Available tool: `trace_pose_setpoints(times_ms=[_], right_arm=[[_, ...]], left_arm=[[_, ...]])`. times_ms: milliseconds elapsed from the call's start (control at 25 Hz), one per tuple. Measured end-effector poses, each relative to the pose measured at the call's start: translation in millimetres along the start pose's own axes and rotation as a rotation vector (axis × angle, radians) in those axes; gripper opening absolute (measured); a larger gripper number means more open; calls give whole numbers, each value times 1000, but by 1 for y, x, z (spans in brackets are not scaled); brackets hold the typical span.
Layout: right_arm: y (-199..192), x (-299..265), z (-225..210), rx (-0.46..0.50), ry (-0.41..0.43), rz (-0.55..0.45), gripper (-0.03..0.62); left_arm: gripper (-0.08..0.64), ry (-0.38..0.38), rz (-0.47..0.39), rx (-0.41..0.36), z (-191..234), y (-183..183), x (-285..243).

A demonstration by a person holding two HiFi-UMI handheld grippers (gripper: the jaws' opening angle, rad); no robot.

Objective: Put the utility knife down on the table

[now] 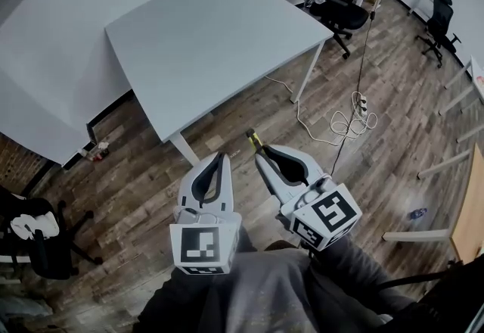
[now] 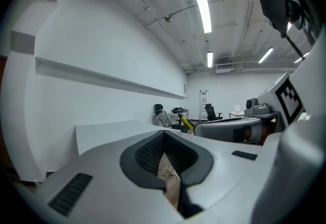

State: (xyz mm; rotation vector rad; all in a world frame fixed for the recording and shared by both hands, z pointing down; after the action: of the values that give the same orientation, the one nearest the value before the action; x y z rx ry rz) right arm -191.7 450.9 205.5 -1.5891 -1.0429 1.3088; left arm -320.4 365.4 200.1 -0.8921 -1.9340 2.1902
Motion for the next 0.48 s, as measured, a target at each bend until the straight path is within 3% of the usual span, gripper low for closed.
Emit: trace_pose_setpoints(times_ms=[200,480], right_arm=[[10,-12,-4,19,-9,4,51],[19,-41,-24,39,4,6,51]], left_arm=[[2,-16,27,-4,9,3,-5],[2,24,5,-3,30,8,-33]])
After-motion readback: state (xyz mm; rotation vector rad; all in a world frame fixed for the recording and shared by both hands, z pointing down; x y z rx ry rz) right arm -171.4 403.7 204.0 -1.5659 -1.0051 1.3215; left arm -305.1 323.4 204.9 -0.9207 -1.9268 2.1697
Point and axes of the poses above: the fingertips, and each gripper's own axes: x backward along the fingers, z to its left, y out of its top, the point moved 8 cm from there along x, backward along the fingers, and after that the axes turned 14 degrees about z, right-handed, at the moved point
